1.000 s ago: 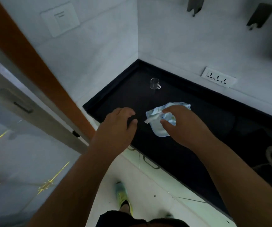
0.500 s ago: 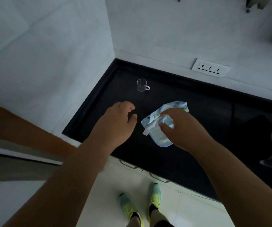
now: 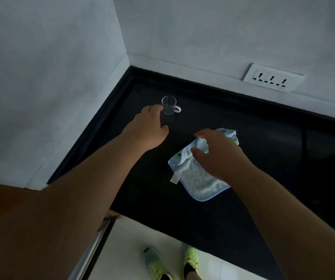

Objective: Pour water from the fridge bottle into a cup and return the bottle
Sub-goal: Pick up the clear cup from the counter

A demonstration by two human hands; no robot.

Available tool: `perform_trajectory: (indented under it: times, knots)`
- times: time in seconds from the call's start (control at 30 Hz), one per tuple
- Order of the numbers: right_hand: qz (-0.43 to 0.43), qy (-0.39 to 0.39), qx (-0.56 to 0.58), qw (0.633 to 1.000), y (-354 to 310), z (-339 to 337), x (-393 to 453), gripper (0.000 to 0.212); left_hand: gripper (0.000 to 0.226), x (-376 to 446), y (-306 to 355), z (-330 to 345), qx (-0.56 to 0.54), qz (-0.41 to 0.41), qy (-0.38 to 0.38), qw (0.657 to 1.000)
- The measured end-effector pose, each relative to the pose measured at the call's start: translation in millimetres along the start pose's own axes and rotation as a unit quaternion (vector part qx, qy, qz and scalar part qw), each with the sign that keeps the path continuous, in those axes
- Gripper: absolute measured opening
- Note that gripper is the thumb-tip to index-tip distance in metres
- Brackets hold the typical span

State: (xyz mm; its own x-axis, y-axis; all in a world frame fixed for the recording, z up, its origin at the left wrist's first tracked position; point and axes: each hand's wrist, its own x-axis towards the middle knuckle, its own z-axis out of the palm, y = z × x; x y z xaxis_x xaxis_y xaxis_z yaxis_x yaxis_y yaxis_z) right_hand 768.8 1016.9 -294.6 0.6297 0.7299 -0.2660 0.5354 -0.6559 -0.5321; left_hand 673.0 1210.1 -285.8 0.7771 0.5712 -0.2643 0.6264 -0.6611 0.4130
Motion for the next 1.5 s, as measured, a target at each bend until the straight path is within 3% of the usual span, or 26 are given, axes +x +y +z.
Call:
perform_trajectory:
  times: [0.47, 0.73, 1.0, 1.13, 1.27, 1.5]
  knots:
    - [0.041, -0.025, 0.02, 0.999, 63.4, 8.3, 30.8, 0.049, 0.103, 153.2, -8.5, 64.3, -0.027, -0.071, -0.04, 0.996]
    - [0.039, -0.032, 0.052, 0.997, 76.7, 9.9, 35.5, 0.047, 0.072, 175.0, -6.6, 83.5, -0.021, -0.063, 0.034, 0.997]
    - [0.045, -0.004, 0.099, 0.994, 61.5, -9.5, 38.4, 0.056, 0.065, 99.0, 34.4, 57.9, -0.075, 0.071, 0.08, 0.991]
    - [0.041, 0.018, 0.14, 0.989, 45.7, -31.2, 29.8, 0.066, 0.064, 34.8, 65.9, 29.0, -0.119, 0.129, 0.061, 0.983]
    - [0.019, 0.029, 0.197, 0.98, 26.1, -53.5, 9.1, 0.072, 0.07, -24.8, 92.9, 6.9, -0.169, 0.136, 0.047, 0.975]
    - [-0.022, 0.024, 0.293, 0.956, -8.0, -72.4, -65.2, 0.057, 0.073, -101.4, 107.9, -20.8, -0.234, 0.126, 0.04, 0.963]
